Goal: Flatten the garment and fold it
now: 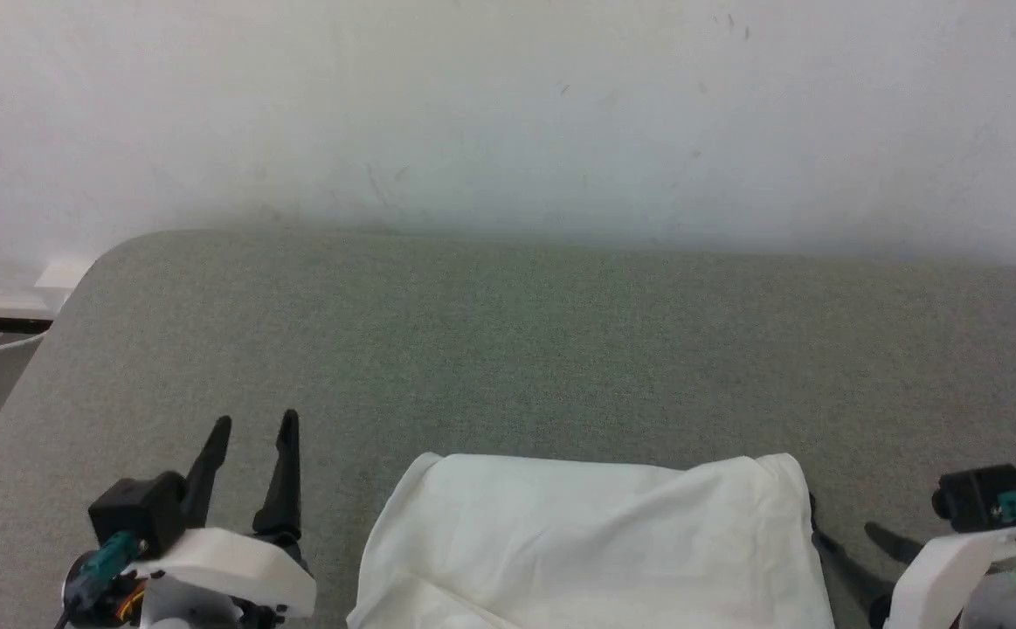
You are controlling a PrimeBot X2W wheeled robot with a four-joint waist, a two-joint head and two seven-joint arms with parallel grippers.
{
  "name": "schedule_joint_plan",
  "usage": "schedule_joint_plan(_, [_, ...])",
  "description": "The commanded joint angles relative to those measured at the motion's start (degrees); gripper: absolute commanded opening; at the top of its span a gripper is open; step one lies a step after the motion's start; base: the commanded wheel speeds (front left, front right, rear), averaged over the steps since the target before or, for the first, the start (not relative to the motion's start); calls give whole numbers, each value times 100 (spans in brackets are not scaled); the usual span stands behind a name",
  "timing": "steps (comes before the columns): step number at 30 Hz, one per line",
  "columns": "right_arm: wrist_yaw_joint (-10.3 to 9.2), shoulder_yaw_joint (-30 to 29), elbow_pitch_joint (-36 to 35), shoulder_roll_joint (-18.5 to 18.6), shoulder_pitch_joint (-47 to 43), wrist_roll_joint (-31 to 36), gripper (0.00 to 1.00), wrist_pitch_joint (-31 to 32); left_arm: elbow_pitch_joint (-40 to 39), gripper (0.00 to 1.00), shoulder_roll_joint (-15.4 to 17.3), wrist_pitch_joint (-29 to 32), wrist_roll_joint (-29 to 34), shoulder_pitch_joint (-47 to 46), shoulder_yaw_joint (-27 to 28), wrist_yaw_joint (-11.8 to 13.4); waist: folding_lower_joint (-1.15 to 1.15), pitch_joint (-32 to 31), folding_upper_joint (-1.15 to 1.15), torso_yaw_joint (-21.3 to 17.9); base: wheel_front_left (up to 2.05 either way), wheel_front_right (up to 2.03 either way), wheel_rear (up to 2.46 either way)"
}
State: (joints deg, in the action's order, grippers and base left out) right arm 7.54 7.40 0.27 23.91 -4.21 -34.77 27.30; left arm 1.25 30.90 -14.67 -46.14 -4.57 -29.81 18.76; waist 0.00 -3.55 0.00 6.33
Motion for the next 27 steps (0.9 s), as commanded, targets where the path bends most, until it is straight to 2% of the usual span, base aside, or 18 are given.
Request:
schedule_joint_plan(1, [-5, -246, 177, -431, -194, 304, 100, -28, -214, 100, -306, -29, 459, 334, 510, 45, 0, 13, 0, 32, 0, 0, 0])
schedule_joint_plan(5, [-5, -631, 486, -1116, -302, 802, 100, -12, -550, 100, -942, -31, 1327, 952, 1476, -65, 0, 38, 0, 44, 0, 0, 0])
schedule_joint_plan(7, [-5, -720, 566, -1243, -296, 910, 100, -16, -597, 100, -1062, -31, 1547, 1070, 1635, -114, 0, 43, 0, 50, 0, 0, 0])
schedule_joint_plan(10, [-5, -964, 840, -1555, -244, 1206, 100, 15, -646, 100, -1379, -31, 2068, 1319, 1979, -361, 0, 69, 0, 95, 0, 0, 0])
schedule_joint_plan(12, [-5, -1097, 1012, -1713, -179, 1302, 100, 44, -610, 100, -1481, -32, 2370, 1373, 2115, -545, 0, 99, 0, 136, 0, 0, 0])
schedule_joint_plan(19, [-5, -1301, 1596, -1932, 112, 1495, 100, -6, -547, 100, -1871, -32, 2899, 1276, 2532, -1040, 0, 308, 0, 274, 0, 0, 0])
schedule_joint_plan(25, [-5, -1041, 2031, -2006, 305, 1408, 100, -110, -424, 100, -2184, -32, 3182, 1166, 2735, -1367, 0, 524, 0, 325, 0, 0, 0])
schedule_joint_plan(26, [-5, -960, 2085, -2011, 313, 1384, 70, -125, -399, 100, -2232, -32, 3220, 1149, 2764, -1415, 0, 546, 0, 332, 0, 0, 0])
schedule_joint_plan(27, [-5, -889, 2124, -2016, 318, 1353, 30, -156, -374, 100, -2273, -32, 3259, 1133, 2791, -1461, 0, 561, 0, 336, 0, 0, 0])
